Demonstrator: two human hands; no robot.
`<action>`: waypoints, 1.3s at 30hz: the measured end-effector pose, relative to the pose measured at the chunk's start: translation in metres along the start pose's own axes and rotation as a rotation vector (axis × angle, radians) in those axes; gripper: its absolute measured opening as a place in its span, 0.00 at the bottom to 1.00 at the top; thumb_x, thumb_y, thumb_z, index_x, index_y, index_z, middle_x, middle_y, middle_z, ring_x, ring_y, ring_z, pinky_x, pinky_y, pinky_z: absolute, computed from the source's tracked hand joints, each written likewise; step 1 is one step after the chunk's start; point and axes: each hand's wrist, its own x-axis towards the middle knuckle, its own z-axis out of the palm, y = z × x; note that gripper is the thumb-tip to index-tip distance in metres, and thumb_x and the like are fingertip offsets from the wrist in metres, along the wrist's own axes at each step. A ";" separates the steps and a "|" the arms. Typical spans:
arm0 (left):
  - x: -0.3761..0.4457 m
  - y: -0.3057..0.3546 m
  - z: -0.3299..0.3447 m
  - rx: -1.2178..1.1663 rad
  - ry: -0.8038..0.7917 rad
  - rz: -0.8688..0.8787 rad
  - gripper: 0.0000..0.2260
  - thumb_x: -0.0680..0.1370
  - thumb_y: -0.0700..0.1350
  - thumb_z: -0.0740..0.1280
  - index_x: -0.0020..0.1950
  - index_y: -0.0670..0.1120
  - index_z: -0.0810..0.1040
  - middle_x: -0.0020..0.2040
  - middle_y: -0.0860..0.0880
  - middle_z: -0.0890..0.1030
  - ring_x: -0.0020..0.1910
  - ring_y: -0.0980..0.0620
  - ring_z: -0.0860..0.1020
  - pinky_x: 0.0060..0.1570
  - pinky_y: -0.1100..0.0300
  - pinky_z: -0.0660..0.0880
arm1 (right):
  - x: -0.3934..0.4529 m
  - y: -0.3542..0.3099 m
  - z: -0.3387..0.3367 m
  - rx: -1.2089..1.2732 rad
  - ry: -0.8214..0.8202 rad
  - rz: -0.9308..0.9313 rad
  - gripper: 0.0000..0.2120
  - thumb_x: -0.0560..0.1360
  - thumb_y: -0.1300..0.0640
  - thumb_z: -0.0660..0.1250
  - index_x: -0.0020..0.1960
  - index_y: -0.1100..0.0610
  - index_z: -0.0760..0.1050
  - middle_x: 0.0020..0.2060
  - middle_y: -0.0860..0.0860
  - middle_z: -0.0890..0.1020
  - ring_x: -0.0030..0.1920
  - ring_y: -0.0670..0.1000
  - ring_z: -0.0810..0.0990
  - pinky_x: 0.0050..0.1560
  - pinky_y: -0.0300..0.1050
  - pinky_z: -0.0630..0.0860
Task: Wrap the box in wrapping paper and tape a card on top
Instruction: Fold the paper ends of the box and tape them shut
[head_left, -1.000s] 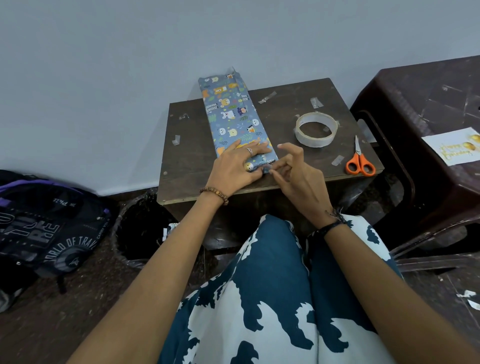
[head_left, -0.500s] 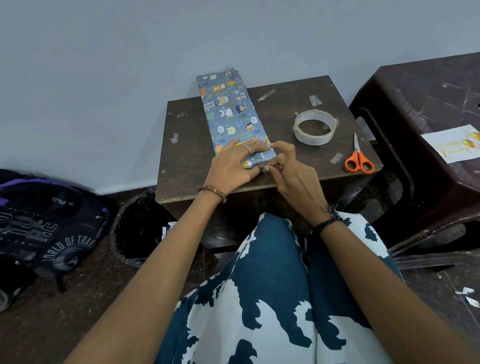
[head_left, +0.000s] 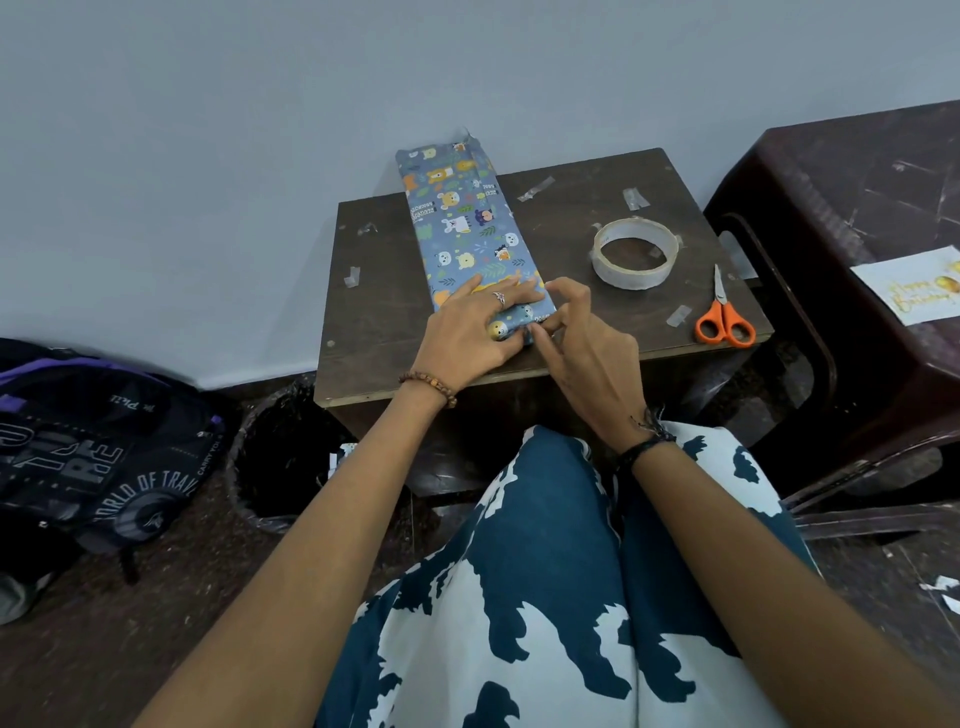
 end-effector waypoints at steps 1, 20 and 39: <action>0.000 0.000 0.000 -0.002 -0.002 -0.002 0.17 0.73 0.43 0.69 0.61 0.53 0.77 0.64 0.57 0.75 0.67 0.61 0.68 0.69 0.67 0.50 | 0.000 0.000 0.000 -0.016 0.020 -0.002 0.17 0.76 0.45 0.55 0.61 0.52 0.59 0.32 0.48 0.81 0.30 0.49 0.80 0.23 0.39 0.65; -0.001 -0.006 -0.001 -0.044 -0.018 0.064 0.15 0.75 0.43 0.66 0.62 0.50 0.76 0.65 0.53 0.75 0.68 0.57 0.69 0.71 0.62 0.52 | 0.001 0.002 -0.003 0.017 0.083 0.119 0.28 0.71 0.48 0.72 0.61 0.53 0.60 0.32 0.44 0.84 0.27 0.48 0.81 0.25 0.33 0.58; 0.000 0.000 0.007 0.019 0.069 -0.008 0.18 0.70 0.51 0.61 0.58 0.54 0.79 0.62 0.58 0.77 0.65 0.61 0.71 0.71 0.62 0.56 | 0.000 0.000 -0.009 0.103 -0.077 0.333 0.30 0.73 0.47 0.69 0.69 0.54 0.61 0.42 0.41 0.85 0.42 0.51 0.83 0.35 0.42 0.64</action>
